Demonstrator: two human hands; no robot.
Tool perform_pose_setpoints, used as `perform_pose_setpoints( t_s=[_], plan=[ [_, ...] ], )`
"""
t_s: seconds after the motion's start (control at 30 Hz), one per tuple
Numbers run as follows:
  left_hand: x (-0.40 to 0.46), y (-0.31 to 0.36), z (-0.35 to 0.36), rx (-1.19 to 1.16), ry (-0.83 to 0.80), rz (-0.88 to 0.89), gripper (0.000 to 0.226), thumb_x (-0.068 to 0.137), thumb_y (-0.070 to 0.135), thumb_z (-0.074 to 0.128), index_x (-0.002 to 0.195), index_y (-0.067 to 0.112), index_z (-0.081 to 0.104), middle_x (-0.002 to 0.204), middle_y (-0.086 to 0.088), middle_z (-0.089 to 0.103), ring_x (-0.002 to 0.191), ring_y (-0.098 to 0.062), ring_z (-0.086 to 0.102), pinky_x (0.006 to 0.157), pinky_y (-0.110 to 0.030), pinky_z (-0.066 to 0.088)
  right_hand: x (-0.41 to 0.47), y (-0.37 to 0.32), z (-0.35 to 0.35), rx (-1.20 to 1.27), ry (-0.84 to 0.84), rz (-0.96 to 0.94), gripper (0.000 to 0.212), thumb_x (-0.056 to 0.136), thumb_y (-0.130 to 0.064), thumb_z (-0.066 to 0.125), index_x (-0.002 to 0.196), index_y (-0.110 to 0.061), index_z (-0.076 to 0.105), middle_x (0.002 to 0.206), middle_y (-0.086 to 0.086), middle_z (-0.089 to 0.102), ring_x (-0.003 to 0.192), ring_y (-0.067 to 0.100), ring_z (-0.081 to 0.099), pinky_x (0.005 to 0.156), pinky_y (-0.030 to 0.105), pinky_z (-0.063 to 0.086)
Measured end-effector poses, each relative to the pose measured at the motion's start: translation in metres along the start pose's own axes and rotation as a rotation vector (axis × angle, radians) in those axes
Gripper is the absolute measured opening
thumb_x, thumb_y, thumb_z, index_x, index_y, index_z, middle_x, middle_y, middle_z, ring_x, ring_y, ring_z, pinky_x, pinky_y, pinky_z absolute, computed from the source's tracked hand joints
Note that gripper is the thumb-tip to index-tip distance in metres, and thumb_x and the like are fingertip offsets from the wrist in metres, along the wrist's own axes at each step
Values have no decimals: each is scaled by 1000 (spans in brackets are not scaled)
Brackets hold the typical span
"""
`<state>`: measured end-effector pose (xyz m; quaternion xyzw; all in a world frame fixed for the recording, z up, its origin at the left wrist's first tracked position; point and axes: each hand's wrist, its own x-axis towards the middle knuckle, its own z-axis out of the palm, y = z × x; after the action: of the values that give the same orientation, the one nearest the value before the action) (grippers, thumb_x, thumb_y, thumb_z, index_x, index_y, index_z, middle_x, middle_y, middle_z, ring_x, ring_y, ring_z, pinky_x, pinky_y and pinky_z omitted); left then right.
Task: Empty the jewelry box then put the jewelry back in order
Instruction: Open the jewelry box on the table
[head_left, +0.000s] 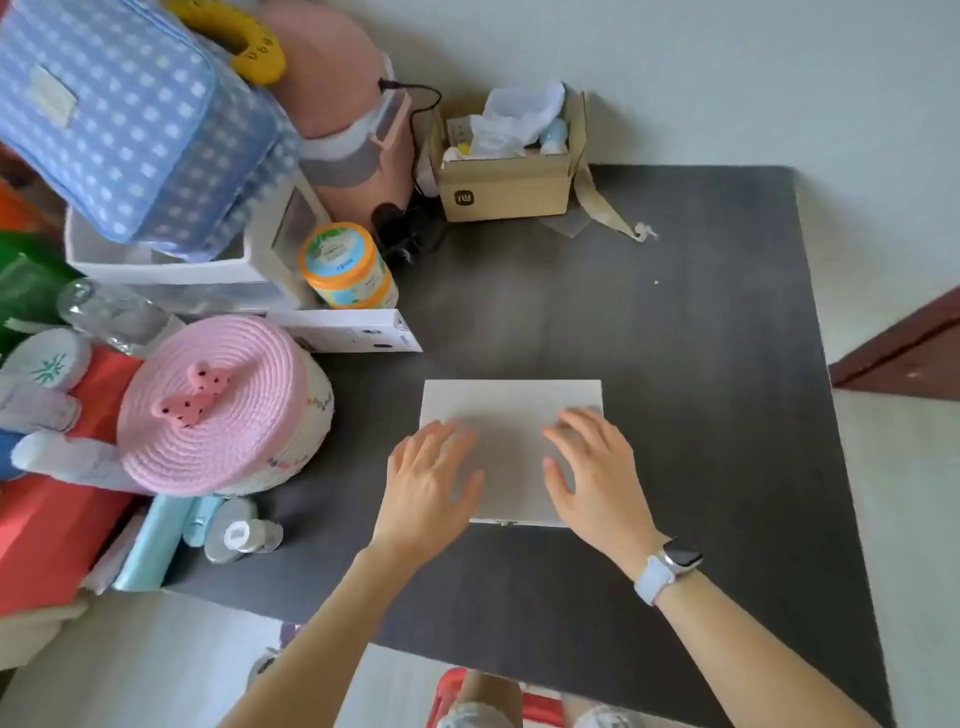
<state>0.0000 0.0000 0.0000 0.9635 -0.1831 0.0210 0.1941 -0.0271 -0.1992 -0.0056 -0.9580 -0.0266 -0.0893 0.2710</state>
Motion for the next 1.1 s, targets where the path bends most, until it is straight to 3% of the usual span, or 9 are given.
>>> perform_pose_setpoints(
  t_s=[0.17, 0.3, 0.4, 0.5, 0.63, 0.77, 0.87, 0.97, 1.1],
  plan=[
    [1, -19, 22, -29, 24, 120, 43, 83, 36, 48, 116, 11, 60, 133, -12, 52, 128, -25, 35, 99, -47, 36, -4, 8, 15, -38, 66, -46, 26, 82, -16, 45, 103, -7, 58, 120, 13, 57, 119, 23, 38, 93, 34, 40],
    [-3, -25, 33, -63, 98, 168, 44, 85, 38, 47, 118, 12, 61, 135, -9, 51, 130, -24, 36, 103, -41, 34, -14, 14, 26, 25, 81, -53, 30, 86, -18, 41, 112, -7, 53, 131, 12, 50, 130, 20, 28, 95, 41, 46],
    [-7, -30, 38, -101, 147, 206, 47, 86, 43, 47, 118, 13, 63, 134, -6, 52, 131, -23, 37, 106, -37, 31, -18, 17, 34, 85, 106, -73, 33, 87, -19, 39, 113, -5, 52, 134, 13, 47, 132, 19, 24, 100, 49, 41],
    [-8, -33, 42, -118, 210, 241, 49, 86, 47, 45, 115, 12, 65, 129, -5, 56, 128, -22, 42, 106, -34, 32, -23, 19, 40, 56, 170, -118, 34, 87, -21, 37, 110, -3, 55, 129, 14, 50, 129, 21, 29, 101, 48, 41],
    [-12, -32, 47, -127, 251, 217, 46, 84, 45, 47, 109, 13, 68, 122, -5, 62, 121, -24, 50, 102, -29, 34, -39, 9, 49, -92, 291, -127, 35, 85, -23, 38, 103, -4, 60, 118, 14, 59, 118, 30, 48, 88, 41, 49],
    [-26, -29, 46, -152, 266, 194, 49, 85, 46, 43, 107, 12, 69, 119, -5, 64, 118, -25, 52, 100, -29, 37, -66, -9, 55, -277, 300, -106, 34, 84, -29, 36, 103, -12, 58, 116, 5, 58, 116, 26, 49, 94, 55, 42],
    [-41, -28, 48, -183, 315, 181, 49, 85, 46, 42, 106, 9, 68, 117, -7, 64, 116, -26, 51, 98, -39, 43, -79, -17, 55, -450, 263, -147, 30, 81, -32, 45, 106, -17, 53, 116, 2, 56, 114, 24, 50, 97, 65, 33],
    [-57, -27, 54, -267, 347, 140, 51, 84, 48, 43, 112, 11, 64, 126, -8, 55, 123, -26, 42, 101, -32, 36, -82, -19, 55, -561, 257, -232, 43, 70, -34, 69, 107, -17, 54, 110, 3, 60, 107, 26, 57, 93, 56, 42],
    [-60, -29, 56, -342, 346, 101, 38, 87, 33, 59, 119, 14, 58, 140, -8, 39, 132, -22, 31, 100, -24, 28, -77, -28, 57, -622, 279, -241, 48, 60, -44, 76, 96, -18, 59, 95, 1, 63, 89, 23, 62, 78, 34, 51]
  ],
)
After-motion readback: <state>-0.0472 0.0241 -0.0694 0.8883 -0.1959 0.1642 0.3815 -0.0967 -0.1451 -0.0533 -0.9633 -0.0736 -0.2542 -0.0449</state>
